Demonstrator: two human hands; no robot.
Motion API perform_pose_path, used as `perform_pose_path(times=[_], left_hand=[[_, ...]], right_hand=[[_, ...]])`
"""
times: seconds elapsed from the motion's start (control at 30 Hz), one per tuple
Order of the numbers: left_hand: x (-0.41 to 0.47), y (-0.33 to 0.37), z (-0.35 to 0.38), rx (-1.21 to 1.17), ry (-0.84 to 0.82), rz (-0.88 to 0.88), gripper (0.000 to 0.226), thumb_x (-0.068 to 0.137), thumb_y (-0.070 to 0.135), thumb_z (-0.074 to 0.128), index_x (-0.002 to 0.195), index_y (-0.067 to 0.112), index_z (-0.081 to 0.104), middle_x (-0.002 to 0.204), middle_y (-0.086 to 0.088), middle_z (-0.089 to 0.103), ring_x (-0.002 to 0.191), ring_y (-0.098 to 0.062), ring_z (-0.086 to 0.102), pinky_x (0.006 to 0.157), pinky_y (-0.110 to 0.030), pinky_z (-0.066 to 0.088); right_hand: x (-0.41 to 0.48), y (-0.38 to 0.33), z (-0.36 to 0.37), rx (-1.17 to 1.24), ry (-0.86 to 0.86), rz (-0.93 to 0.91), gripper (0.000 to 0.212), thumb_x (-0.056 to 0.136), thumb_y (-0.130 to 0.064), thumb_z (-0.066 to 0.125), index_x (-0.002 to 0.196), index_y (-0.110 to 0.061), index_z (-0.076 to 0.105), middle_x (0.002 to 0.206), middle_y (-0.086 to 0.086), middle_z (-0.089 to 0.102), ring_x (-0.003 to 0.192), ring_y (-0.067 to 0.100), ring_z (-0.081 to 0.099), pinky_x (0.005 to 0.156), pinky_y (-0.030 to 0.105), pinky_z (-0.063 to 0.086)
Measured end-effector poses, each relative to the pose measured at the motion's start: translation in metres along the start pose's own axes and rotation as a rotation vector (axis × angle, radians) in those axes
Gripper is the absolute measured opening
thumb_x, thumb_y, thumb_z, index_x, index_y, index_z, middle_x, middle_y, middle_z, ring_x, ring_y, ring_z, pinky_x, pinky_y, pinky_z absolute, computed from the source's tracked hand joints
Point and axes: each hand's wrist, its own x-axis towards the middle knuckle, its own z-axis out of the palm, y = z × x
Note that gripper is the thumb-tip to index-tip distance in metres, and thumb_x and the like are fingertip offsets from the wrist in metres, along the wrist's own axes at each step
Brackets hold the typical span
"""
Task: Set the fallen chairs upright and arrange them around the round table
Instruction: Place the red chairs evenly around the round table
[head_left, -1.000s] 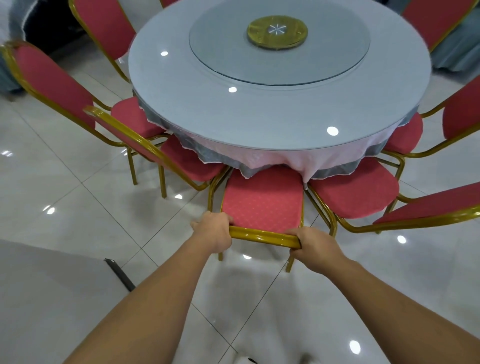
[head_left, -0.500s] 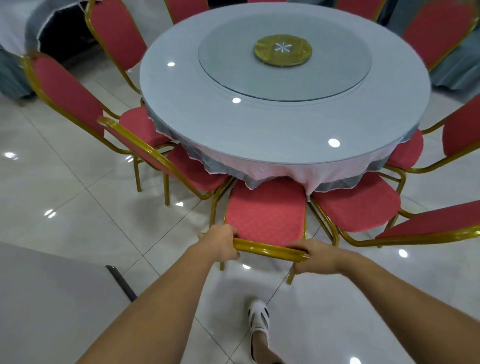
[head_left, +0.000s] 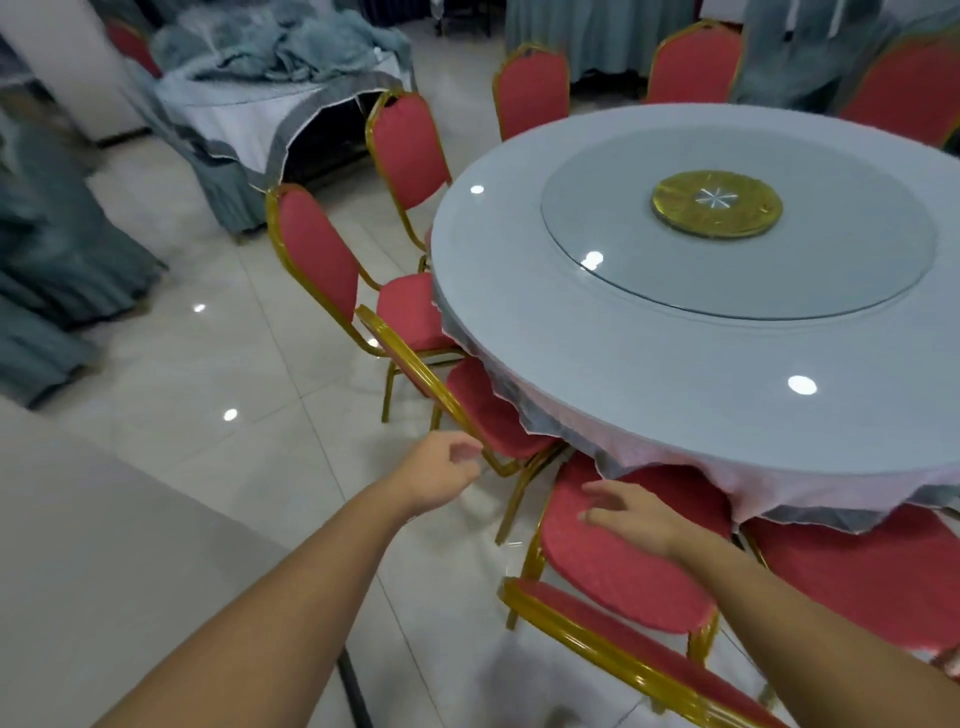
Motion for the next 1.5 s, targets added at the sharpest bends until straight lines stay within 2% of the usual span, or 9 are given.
perform_pose_path(times=[0.23,0.37,0.63,0.8,0.97,1.07,1.17,1.33,1.5], left_hand=[[0.06,-0.01,-0.062,0.231,0.111,0.131,0.044,0.096,0.022,0.069,0.139,0.022,0.063,0.144,0.003,0.058,0.135,-0.017,0.053,0.106,-0.026,0.039],[0.125,-0.024,-0.115,0.319,0.138,0.247,0.049,0.094,0.025,0.072,0.142,0.022,0.061,0.153,0.001,0.05,0.144,-0.018,0.044,0.119,-0.036,0.038],[0.237,-0.065,-0.206,0.697,-0.112,0.335,0.061,0.098,0.034,0.062,0.156,0.028,0.044,0.17,-0.001,0.028,0.16,-0.024,0.012,0.13,-0.047,0.008],[0.279,-0.085,-0.215,0.77,-0.168,0.438,0.055,0.095,0.036,0.064,0.149,0.033,0.051,0.161,0.008,0.04,0.158,-0.017,0.013,0.128,-0.053,-0.004],[0.313,-0.079,-0.225,0.869,-0.285,0.532,0.036,0.086,0.046,0.068,0.121,0.038,0.069,0.124,0.014,0.063,0.141,-0.012,0.041,0.128,-0.055,-0.009],[0.339,-0.072,-0.238,0.882,-0.456,0.493,0.034,0.08,0.052,0.071,0.11,0.039,0.069,0.101,0.018,0.064,0.122,-0.011,0.055,0.128,-0.055,-0.002],[0.356,-0.06,-0.256,0.873,-0.632,0.375,0.058,0.077,0.062,0.074,0.13,0.039,0.065,0.12,0.016,0.068,0.128,-0.011,0.052,0.126,-0.05,-0.004],[0.385,-0.057,-0.274,0.616,-0.764,0.151,0.058,0.076,0.059,0.073,0.13,0.036,0.07,0.12,0.011,0.067,0.119,-0.015,0.059,0.109,-0.037,0.047],[0.418,-0.072,-0.283,0.687,-0.805,0.124,0.067,0.07,0.085,0.062,0.122,0.044,0.07,0.125,0.016,0.065,0.124,-0.013,0.054,0.11,-0.04,0.046]], right_hand=[[0.073,-0.088,0.02,0.011,0.102,-0.112,0.076,0.077,-0.053,0.07,0.144,-0.02,0.056,0.134,-0.004,0.065,0.12,0.011,0.063,0.109,0.038,0.049],[0.116,-0.13,0.035,-0.022,0.141,-0.096,0.062,0.088,-0.038,0.072,0.145,-0.025,0.053,0.138,-0.008,0.06,0.123,0.011,0.06,0.11,0.035,0.048],[0.216,-0.209,0.062,-0.168,0.143,0.01,0.073,0.087,-0.041,0.067,0.153,-0.021,0.043,0.146,-0.003,0.055,0.128,0.015,0.056,0.108,0.033,0.045],[0.247,-0.234,0.072,-0.123,0.109,0.054,0.063,0.077,-0.049,0.06,0.136,-0.029,0.053,0.11,-0.009,0.066,0.091,0.014,0.069,0.083,0.036,0.058],[0.275,-0.236,0.075,-0.084,0.099,0.123,0.051,0.079,-0.05,0.063,0.126,-0.031,0.058,0.097,-0.008,0.07,0.085,0.011,0.068,0.083,0.041,0.057],[0.3,-0.251,0.072,0.051,0.062,0.099,0.046,0.084,-0.045,0.072,0.125,-0.028,0.059,0.099,-0.007,0.068,0.085,0.01,0.069,0.075,0.031,0.059],[0.33,-0.271,0.066,0.301,0.035,0.051,0.034,0.094,-0.031,0.067,0.128,-0.031,0.063,0.11,-0.015,0.066,0.097,0.003,0.064,0.065,0.007,0.048],[0.376,-0.278,0.059,0.521,0.048,0.138,0.022,0.099,-0.028,0.058,0.102,-0.026,0.08,0.107,-0.006,0.077,0.1,0.011,0.069,0.101,0.037,0.049],[0.404,-0.28,0.058,0.298,-0.045,0.123,0.033,0.086,-0.05,0.059,0.112,-0.037,0.073,0.119,-0.012,0.068,0.11,0.004,0.062,0.103,0.029,0.045]])
